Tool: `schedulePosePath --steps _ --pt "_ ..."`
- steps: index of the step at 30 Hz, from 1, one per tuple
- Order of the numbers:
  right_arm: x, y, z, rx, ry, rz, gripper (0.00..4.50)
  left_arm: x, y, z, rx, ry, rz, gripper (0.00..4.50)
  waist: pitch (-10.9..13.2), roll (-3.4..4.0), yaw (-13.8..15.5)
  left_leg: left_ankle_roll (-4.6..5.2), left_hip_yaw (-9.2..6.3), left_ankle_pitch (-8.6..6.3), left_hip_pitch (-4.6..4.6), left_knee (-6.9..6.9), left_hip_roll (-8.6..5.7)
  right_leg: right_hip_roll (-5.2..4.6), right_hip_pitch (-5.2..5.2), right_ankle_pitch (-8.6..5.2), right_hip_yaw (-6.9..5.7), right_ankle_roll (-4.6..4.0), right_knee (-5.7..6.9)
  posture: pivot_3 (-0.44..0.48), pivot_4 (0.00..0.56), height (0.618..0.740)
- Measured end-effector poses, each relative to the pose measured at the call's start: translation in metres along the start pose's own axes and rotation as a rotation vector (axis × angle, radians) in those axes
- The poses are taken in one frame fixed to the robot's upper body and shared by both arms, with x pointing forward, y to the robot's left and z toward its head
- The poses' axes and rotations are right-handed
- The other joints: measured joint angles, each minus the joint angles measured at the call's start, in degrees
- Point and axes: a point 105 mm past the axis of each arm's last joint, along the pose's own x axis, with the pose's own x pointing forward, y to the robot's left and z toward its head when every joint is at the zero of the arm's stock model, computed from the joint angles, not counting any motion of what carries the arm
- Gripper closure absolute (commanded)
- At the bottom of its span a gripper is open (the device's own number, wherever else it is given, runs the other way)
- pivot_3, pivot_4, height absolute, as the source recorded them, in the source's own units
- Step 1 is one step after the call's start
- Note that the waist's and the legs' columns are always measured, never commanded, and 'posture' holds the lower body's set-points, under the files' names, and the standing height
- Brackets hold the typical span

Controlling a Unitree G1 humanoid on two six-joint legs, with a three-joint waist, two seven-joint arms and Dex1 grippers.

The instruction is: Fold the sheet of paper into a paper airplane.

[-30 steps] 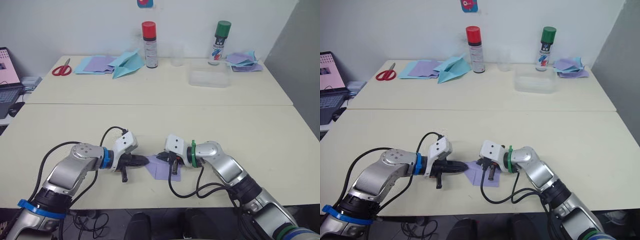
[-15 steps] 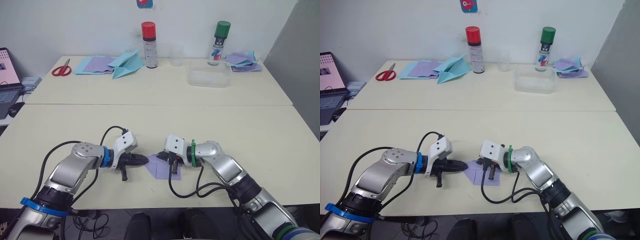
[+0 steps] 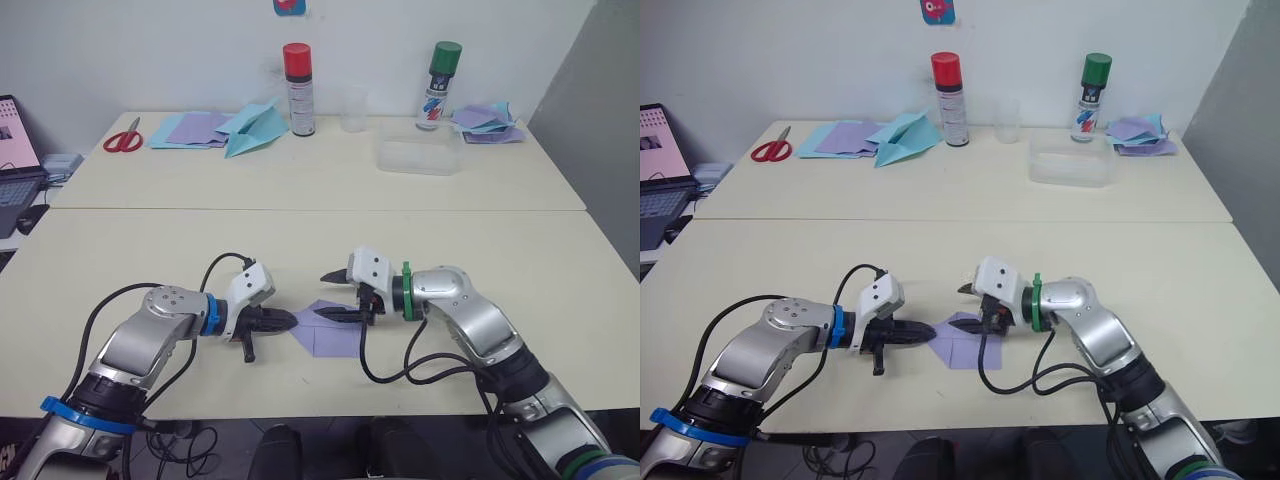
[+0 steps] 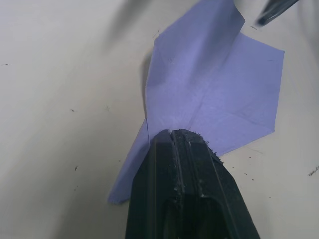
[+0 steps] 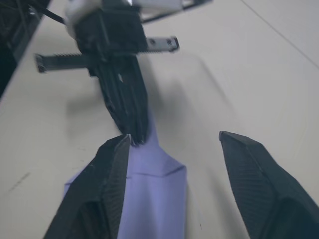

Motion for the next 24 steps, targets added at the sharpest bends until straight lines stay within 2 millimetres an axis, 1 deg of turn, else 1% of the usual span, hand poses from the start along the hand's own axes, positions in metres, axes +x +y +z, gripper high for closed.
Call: schedulePosePath --steps 2,4,8,11,14,19,21,24 --pt "0.003 0.006 0.008 0.003 -0.039 0.035 2.23 0.0 0.0 0.0 -0.001 0.0 0.0 4.5 0.0 0.0 0.0 0.0 -0.02 0.0 0.01 -0.01 0.01 0.0 0.0 0.0 -0.02 0.0 0.0 0.0 0.15 0.74" --pt "0.009 0.011 0.007 0.015 -0.047 0.054 2.93 0.001 0.0 0.0 -0.003 -0.002 0.001 4.5 0.0 0.0 0.0 0.0 -0.03 0.0 0.01 0.0 0.01 0.0 0.01 0.0 -0.03 0.0 0.0 0.0 0.15 0.74" --pt "0.025 0.016 -0.013 0.054 -0.004 0.064 4.44 0.002 0.001 0.002 -0.009 -0.005 0.0 4.5 0.0 0.0 0.0 0.0 -0.02 0.0 0.02 0.04 -0.03 -0.01 0.05 0.0 0.0 0.0 0.0 0.0 0.15 0.74" --pt "0.029 0.015 -0.031 0.048 0.059 0.057 4.48 0.002 0.001 0.003 -0.007 -0.005 0.0 4.5 0.0 0.0 0.0 0.0 0.01 0.0 0.01 0.04 -0.05 -0.02 0.06 0.0 0.01 0.0 -0.01 0.0 0.15 0.74" --pt "0.026 0.014 -0.05 0.008 0.135 0.058 4.48 0.002 0.001 0.002 -0.008 -0.004 -0.001 4.5 0.0 0.0 0.0 0.0 0.0 0.0 0.03 0.03 -0.04 -0.02 0.06 0.0 0.01 0.0 -0.02 0.0 0.15 0.74" --pt "0.022 0.013 -0.055 -0.066 0.157 0.059 4.48 0.002 0.001 0.001 -0.012 -0.002 0.002 4.5 0.0 0.03 0.0 0.0 -0.02 0.0 0.12 0.0 -0.02 -0.01 0.12 0.0 -0.01 0.0 -0.01 0.0 0.15 0.74" --pt "0.02 0.011 -0.057 -0.059 0.164 0.047 4.48 0.002 0.001 0.001 -0.011 -0.002 0.003 4.5 -0.1 0.03 0.0 0.0 0.0 0.0 0.15 0.01 -0.03 -0.02 0.15 0.0 0.01 0.0 -0.01 0.0 0.15 0.74" --pt "0.009 0.01 -0.063 -0.045 0.181 0.031 4.48 0.003 0.0 0.001 -0.009 0.0 -0.001 4.5 -0.1 0.04 0.1 0.0 0.02 0.0 0.15 0.01 -0.04 -0.03 0.17 0.0 0.03 0.0 -0.04 0.0 0.15 0.74"
